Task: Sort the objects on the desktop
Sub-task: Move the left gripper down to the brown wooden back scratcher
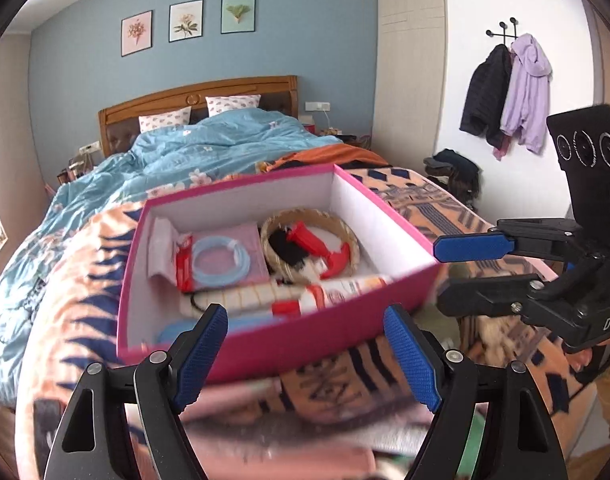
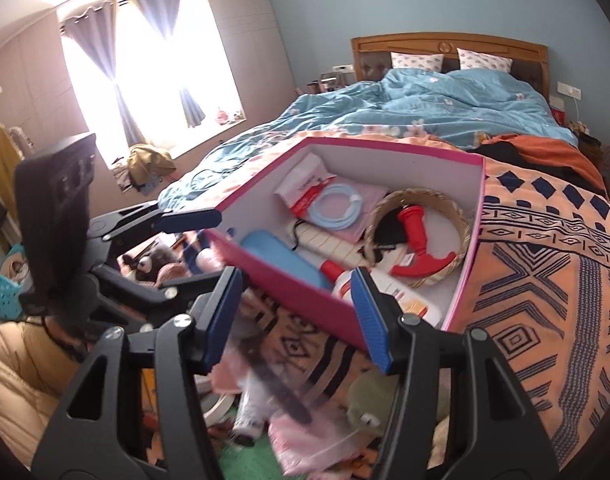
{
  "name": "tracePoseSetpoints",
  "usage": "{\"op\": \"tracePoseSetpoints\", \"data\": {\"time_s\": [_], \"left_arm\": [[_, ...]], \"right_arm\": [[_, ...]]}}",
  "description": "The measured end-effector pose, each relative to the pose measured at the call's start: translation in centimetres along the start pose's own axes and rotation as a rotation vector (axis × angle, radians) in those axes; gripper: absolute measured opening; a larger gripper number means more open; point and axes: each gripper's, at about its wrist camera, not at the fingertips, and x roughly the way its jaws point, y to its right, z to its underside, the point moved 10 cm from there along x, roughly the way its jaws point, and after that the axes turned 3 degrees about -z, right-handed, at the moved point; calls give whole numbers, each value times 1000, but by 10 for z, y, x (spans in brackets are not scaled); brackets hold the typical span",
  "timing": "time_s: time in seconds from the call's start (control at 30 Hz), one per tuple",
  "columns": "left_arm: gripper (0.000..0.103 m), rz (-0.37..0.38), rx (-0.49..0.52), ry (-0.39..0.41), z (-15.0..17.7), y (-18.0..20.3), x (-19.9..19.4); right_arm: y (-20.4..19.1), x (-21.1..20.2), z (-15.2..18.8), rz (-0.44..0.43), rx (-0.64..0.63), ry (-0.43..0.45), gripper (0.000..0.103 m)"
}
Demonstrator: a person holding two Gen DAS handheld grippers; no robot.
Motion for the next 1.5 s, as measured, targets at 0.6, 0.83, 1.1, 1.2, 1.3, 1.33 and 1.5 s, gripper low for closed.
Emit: {"op": "tracePoseSetpoints", "data": {"time_s": [0.6, 0.83, 1.1, 1.2, 1.3, 1.33, 1.5], "left_arm": [[82, -2, -18, -115, 88, 11, -7], [82, 43, 14, -139, 117, 29, -21], [82, 96, 70, -164, 147, 49, -44], [81, 82, 80, -170, 152, 48, -46], [80, 118, 66, -183, 158, 50, -48], [80, 122, 81, -183, 160, 52, -50], [76, 124, 156, -199, 172, 64, -55]], "right_arm": [[-63, -8, 122, -63, -117, -150, 53], [-80, 1, 150, -127, -113, -236, 53], [-80, 18, 173, -195, 29, -276, 53], [-79, 19, 170, -200, 64, -258, 53], [-80, 20, 169, -161, 47, -241, 46], [-78, 20, 168, -133, 33, -238, 37], [-73, 21, 166, -113, 30, -221, 34]]}}
